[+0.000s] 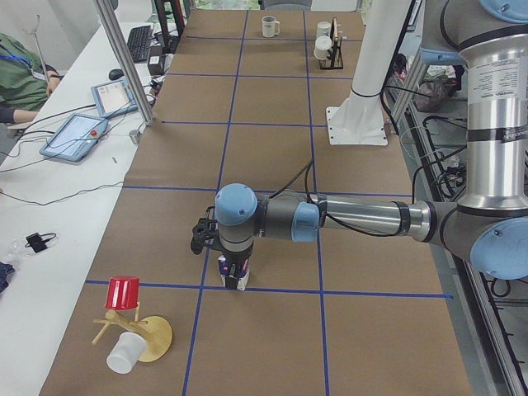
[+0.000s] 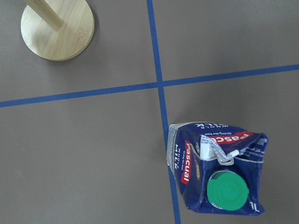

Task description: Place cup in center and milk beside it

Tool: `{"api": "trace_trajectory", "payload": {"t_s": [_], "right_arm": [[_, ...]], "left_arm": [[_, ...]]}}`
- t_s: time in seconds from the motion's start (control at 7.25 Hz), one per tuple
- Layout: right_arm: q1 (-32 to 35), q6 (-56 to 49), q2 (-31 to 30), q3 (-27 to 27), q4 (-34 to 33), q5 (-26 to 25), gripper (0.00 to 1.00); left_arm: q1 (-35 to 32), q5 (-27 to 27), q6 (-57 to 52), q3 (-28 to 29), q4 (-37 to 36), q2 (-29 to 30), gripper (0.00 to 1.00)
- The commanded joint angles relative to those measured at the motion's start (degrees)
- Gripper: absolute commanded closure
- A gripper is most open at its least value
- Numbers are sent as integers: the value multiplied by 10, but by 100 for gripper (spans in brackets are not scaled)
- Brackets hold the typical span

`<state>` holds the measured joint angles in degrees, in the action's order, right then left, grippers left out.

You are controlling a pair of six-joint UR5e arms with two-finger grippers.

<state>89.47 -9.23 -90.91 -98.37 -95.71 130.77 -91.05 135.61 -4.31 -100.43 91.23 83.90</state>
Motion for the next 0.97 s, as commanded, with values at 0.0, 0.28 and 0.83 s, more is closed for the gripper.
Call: {"api": "trace_trajectory", "payload": {"t_s": [0.0, 0.28, 0.83], "right_arm": [[0, -1, -3, -1, 0, 0, 0], [0, -1, -2, 1, 0, -1, 0], [1, 2, 18, -16, 23, 2, 0]], "left_arm": [[0, 1, 1, -12, -1, -4, 2], [0, 0, -4, -28, 1, -8, 2], [0, -5, 1, -58, 21, 4, 2]]}}
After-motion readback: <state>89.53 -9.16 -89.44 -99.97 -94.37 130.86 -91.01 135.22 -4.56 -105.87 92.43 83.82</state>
